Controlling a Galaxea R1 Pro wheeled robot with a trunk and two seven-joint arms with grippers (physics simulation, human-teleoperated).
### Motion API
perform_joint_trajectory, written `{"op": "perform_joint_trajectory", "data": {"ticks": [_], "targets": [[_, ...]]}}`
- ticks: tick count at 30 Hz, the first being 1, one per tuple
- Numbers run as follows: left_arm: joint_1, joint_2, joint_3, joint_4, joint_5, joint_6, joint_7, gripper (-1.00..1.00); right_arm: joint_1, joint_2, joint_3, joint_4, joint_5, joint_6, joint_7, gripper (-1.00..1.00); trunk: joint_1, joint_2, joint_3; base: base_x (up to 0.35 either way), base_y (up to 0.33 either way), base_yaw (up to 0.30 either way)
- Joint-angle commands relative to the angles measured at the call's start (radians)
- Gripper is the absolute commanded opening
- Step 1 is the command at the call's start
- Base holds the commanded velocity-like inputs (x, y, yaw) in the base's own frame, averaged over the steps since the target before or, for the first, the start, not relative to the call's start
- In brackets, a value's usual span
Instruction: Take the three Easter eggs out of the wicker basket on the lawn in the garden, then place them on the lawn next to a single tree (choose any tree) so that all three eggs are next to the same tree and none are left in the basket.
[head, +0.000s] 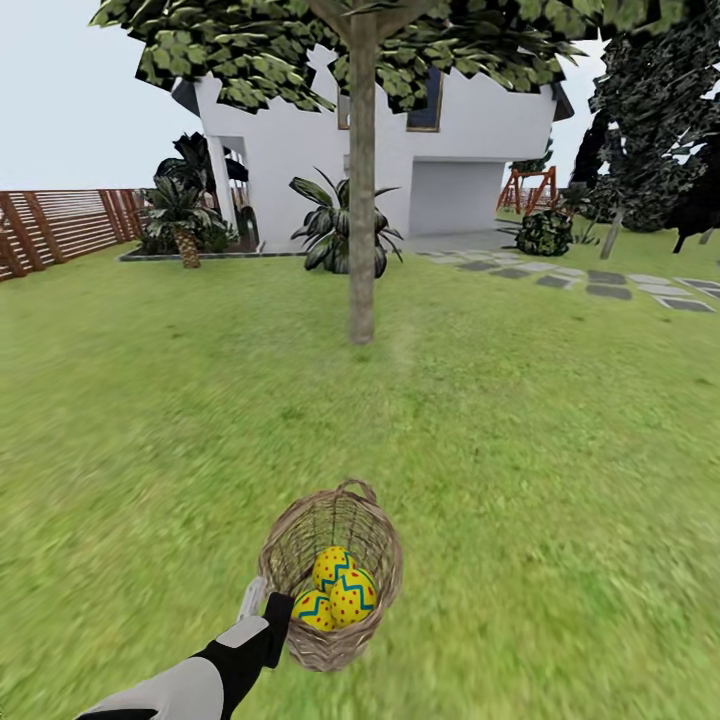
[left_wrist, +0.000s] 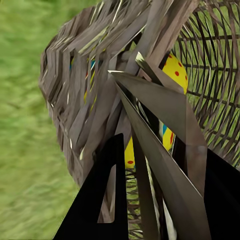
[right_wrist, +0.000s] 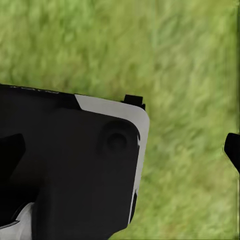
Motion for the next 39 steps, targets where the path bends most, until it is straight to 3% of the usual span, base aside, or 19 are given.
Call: {"op": "perform_joint_trajectory", "data": {"ticks": [1, 8, 39], "targets": [[-0.001, -0.001, 0.007, -0.002, -0.007, -0.002, 0.006, -1.00, -0.001, -0.001, -0.008, 0.003, 0.008, -0.006, 0.001, 1.00, 0.001, -0.002, -0.002, 0.330, -0.089, 0.269], [-0.001, -0.002, 0.007, -0.002, -0.006, -0.002, 0.006, -1.00, -0.001, -0.003, -0.008, 0.003, 0.009, -0.005, 0.001, 1.00, 0.001, -0.002, -0.001, 0.330, -0.089, 0.266], [-0.001, -0.002, 0.008, -0.002, -0.006, -0.002, 0.006, -1.00, -0.001, 0.005, -0.005, 0.003, 0.018, -0.005, 0.001, 1.00, 0.001, -0.002, -0.001, 0.330, -0.084, 0.023]]}}
